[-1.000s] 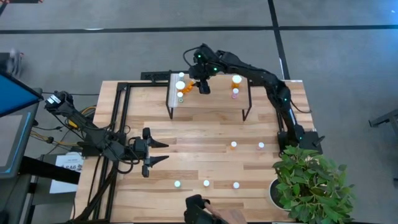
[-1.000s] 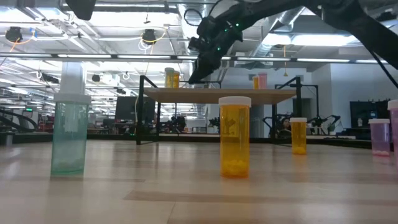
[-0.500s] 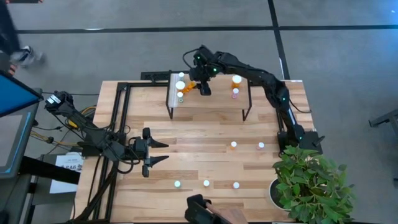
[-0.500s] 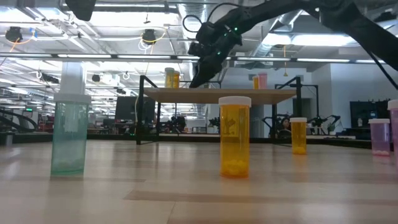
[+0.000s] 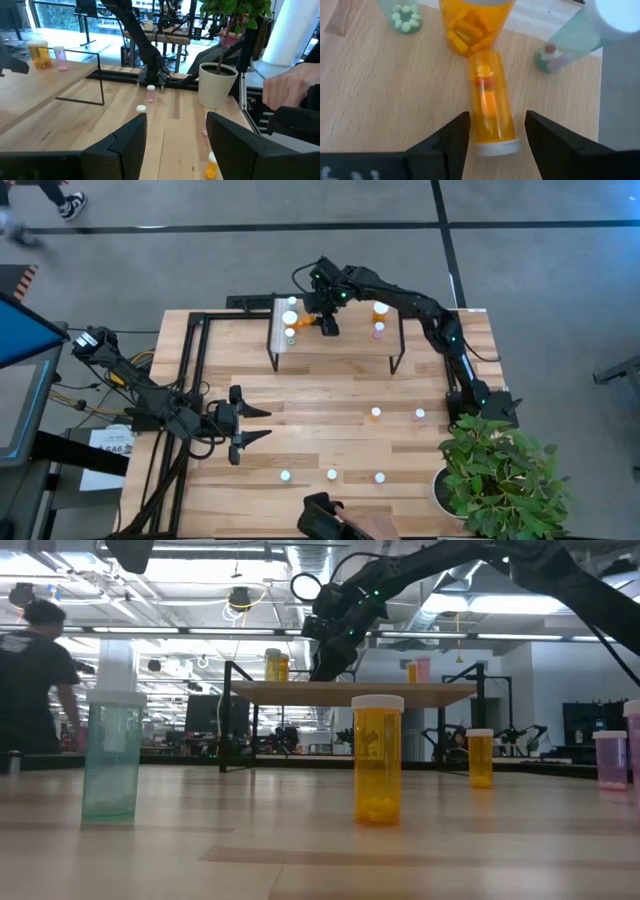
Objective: Pick and place medicine bottles onto shelf by color
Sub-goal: Put the bottom left small orange pill bottle on the shelf
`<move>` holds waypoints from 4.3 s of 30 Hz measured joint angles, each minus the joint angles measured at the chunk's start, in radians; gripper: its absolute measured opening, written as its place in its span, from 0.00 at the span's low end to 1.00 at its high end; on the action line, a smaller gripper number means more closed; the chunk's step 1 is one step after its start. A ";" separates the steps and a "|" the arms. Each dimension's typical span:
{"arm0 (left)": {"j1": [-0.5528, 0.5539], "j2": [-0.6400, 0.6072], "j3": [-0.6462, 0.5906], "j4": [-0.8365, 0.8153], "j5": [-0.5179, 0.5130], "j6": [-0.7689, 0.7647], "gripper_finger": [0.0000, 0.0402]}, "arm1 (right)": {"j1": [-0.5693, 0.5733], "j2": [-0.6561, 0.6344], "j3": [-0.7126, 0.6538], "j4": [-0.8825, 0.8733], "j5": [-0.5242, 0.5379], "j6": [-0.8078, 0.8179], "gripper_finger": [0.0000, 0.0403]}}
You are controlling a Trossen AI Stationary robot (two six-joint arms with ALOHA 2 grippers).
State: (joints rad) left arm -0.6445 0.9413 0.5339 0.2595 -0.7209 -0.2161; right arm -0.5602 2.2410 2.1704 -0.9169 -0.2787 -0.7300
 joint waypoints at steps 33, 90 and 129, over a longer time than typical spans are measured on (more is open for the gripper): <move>0.000 0.000 0.000 0.029 -0.001 -0.007 0.48 | 0.078 -0.082 0.175 -0.525 0.017 0.164 0.31; 0.181 0.533 0.113 0.394 0.302 -0.206 0.49 | 0.790 -0.595 -0.967 0.582 0.289 0.625 0.34; 0.180 0.533 0.169 0.205 0.167 -0.185 0.39 | 0.806 -0.576 -0.967 0.746 0.315 0.643 0.35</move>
State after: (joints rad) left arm -0.4644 1.4746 0.7029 0.4641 -0.5541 -0.4011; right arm 0.2459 1.6646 1.2030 -0.1710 0.0365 -0.0874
